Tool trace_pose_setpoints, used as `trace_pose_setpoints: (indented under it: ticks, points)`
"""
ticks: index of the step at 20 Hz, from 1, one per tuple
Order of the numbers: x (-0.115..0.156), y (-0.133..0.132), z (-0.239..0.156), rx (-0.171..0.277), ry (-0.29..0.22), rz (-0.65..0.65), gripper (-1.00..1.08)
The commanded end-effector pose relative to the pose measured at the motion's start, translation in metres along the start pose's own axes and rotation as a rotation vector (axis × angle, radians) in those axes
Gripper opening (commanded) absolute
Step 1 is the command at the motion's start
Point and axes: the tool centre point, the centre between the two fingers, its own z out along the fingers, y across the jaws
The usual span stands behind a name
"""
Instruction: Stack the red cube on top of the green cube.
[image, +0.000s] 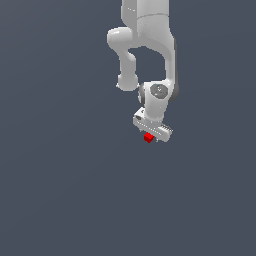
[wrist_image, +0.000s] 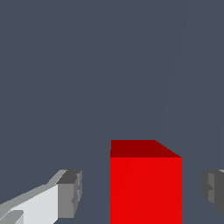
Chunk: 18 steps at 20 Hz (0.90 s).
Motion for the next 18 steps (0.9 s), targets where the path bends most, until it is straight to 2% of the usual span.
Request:
trace_pose_setpoints:
  ticks: [1, 6, 7, 18]
  points:
    - [0.0001, -0.0002, 0.0091, 0.000, 0.000, 0.000, 1.00]
    - [0.0004, -0.0006, 0.0155, 0.000, 0.000, 0.000, 1.00]
    - [0.0004, -0.0006, 0.0155, 0.000, 0.000, 0.000, -1.00]
    - [0.0004, -0.0009, 0.0148, 0.001, 0.000, 0.000, -1.00]
